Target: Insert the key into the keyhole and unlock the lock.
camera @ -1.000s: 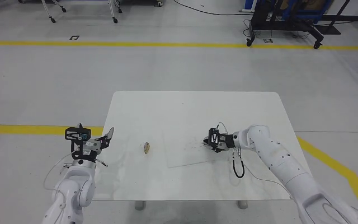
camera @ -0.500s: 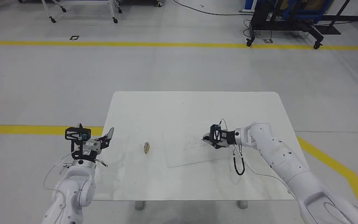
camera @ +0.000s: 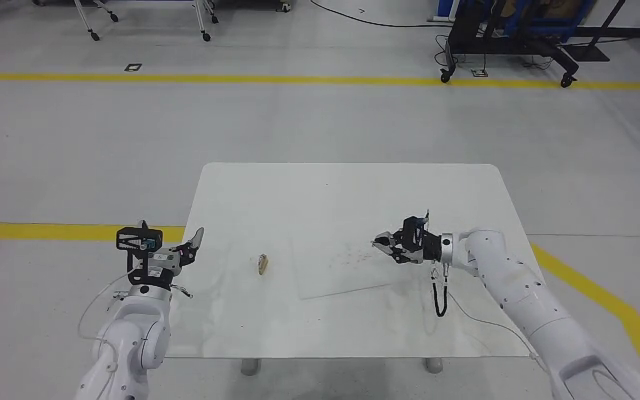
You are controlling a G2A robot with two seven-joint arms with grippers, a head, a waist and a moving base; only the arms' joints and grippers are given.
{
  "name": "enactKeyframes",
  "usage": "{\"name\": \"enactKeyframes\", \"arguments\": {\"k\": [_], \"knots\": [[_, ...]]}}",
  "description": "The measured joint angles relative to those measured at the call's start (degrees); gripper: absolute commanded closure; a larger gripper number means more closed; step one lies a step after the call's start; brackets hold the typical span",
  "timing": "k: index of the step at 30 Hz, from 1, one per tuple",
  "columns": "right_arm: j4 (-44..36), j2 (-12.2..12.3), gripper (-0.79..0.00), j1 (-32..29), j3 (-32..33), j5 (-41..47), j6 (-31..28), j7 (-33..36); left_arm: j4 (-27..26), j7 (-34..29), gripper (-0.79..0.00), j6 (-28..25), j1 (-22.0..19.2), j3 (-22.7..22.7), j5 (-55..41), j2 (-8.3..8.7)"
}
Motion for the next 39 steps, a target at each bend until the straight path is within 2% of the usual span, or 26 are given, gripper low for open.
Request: {"name": "enactKeyframes", "arguments": {"k": [6,11,14,17,18,20,21,22,24,27,29,32,36,38,39], "knots": [[-0.89,-0.2,0.0,-0.77,-0.04,1.73,0.0,-1.72,-0.35,0.08,-0.785,-0.44,-0.21,0.24,-0.65,-0.06],[-2.04,-1.25,0.0,-0.69,-1.06,7.97,0.08,-7.98,-2.41,-3.03,-0.785,-4.59,-4.0,3.02,-10.79,-0.74],[-1.64,-2.53,0.0,0.03,-3.34,12.84,-0.02,-11.65,-1.22,-9.04,-0.785,-11.46,-8.13,5.78,-25.81,-1.27],[-0.07,-3.86,0.0,1.34,-7.15,18.74,0.0,-15.54,3.76,-20.56,-0.785,-18.5,-14.78,8.87,-43.43,-1.53],[0.3,-4.3,0.0,2.02,-8.88,21.23,0.0,-15.93,5.9,-26.97,-0.785,-21.35,-17.9,10.75,-48.59,-1.49],[0.01,-4.59,0.0,3.18,-11.51,23.24,0.0,-15.86,8.93,-37.43,-0.785,-25.03,-22.71,12.73,-53.81,-1.18],[0.11,-4.57,0.0,3.36,-11.99,22.75,0.0,-15.78,9.91,-42.87,-0.785,-25.62,-25.37,12.9,-55.27,-0.96],[0.17,-4.56,0.0,3.34,-11.93,22.24,0.0,-15.76,9.84,-45.67,-0.785,-25.29,-26.46,12.86,-55.15,-0.91],[0.2,-4.54,0.0,3.27,-11.69,21.9,0.0,-15.76,9.44,-47.79,-0.785,-24.69,-26.19,12.77,-51.98,-0.91],[0.19,-4.54,0.0,3.26,-11.67,21.95,0.0,-15.76,9.39,-43.57,-0.785,-24.67,-25.87,12.75,-50.73,-0.92],[0.18,-4.54,0.0,3.25,-11.68,21.97,0.0,-15.76,9.91,-43.15,-0.785,-24.85,-25.34,13.39,-51.7,-1.05],[-1.09,-4.82,0.0,1.93,-11.72,25.29,0.0,-15.74,14.17,-44.54,-0.785,-25.95,-25.42,15.99,-61.42,-1.89],[-3.11,-5.85,0.0,0.23,-14.76,37.92,0.0,-15.75,25.67,-50.72,-0.785,-28.45,-30.77,20.6,-90.49,-3.62],[-3.77,-6.26,0.0,0.41,-17.62,45.31,0.0,-15.0,30.56,-51.31,-0.77,-31.5,-33.3,23.05,-99.2,-4.45],[-3.59,-6.41,0.0,0.94,-19.59,50.16,0.0,-13.62,33.26,-50.96,-0.736,-33.57,-34.77,24.91,-102.57,-5.1]]}}
